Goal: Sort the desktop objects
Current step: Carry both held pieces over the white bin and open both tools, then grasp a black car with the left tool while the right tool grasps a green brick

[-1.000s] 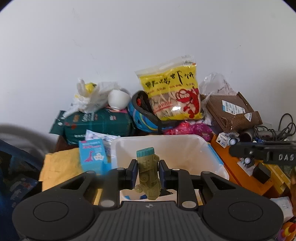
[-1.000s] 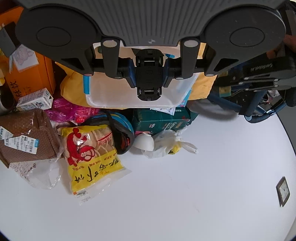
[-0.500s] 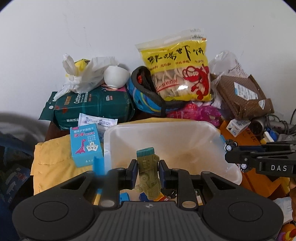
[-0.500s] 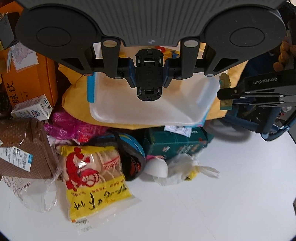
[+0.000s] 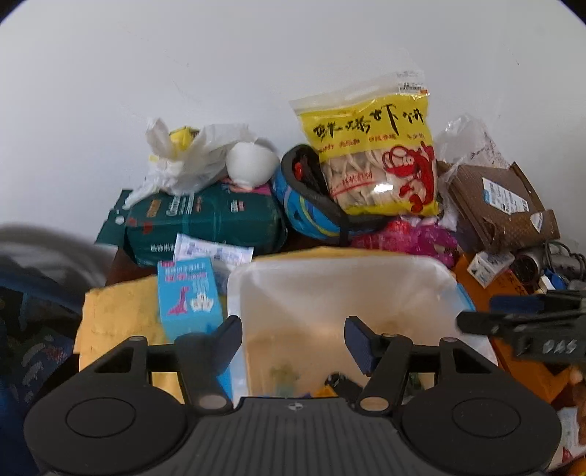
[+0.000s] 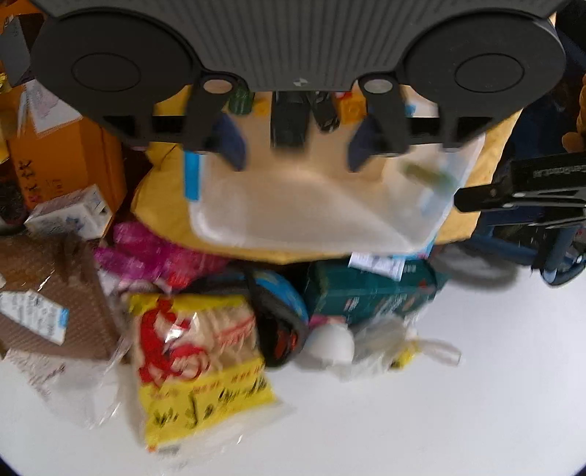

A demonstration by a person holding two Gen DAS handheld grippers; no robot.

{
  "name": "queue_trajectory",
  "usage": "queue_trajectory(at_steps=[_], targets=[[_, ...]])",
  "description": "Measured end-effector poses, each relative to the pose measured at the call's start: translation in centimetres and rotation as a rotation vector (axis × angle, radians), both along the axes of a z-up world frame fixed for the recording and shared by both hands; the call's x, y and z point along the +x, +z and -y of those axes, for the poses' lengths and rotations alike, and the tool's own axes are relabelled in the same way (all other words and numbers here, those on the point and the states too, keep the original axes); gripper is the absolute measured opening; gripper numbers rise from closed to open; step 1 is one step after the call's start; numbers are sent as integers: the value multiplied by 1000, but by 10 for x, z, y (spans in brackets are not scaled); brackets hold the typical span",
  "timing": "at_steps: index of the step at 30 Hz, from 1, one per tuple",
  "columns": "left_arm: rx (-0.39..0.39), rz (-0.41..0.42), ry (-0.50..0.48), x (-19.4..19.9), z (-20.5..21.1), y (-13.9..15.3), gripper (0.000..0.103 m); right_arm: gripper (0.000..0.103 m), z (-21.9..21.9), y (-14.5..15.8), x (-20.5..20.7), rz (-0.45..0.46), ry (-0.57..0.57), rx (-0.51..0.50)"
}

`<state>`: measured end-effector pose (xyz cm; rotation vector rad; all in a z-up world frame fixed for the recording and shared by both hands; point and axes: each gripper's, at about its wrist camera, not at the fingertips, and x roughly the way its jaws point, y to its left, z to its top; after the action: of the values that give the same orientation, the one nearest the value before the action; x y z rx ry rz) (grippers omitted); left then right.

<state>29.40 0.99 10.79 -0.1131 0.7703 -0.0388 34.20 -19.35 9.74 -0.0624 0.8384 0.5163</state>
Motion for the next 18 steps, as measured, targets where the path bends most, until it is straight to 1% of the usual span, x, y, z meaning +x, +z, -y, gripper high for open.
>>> queue_trajectory(at_steps=[3,5,8,10,11,13,15,16,17,18], targets=[[-9,20,-3,-24,-7,-10,65,68,11,2,-11,24,1,43],[-16,56,-12,-52,-9,-21,65,68,20,2,-26,56,1,66],[-14,106,-38,-99,-6,-41,66,68,34,-2,-67,120,21,88],[-27,110,-58,-134,-2,-60,66,68,41,-14,-102,156,37,79],[-31,105,-54,-149,1,-69,66,67,43,-21,-115,160,43,71],[-51,64,-50,-177,8,-91,66,66,46,-43,-143,152,46,40],[-59,26,-71,-198,18,-111,66,59,45,-71,-165,108,60,7],[-52,-3,-88,-205,27,-121,66,58,43,-84,-173,81,64,-14],[-54,-34,-109,-210,34,-129,66,54,40,-98,-178,48,73,-34],[-56,-63,-132,-214,42,-138,66,53,38,-107,-182,29,76,-51]])
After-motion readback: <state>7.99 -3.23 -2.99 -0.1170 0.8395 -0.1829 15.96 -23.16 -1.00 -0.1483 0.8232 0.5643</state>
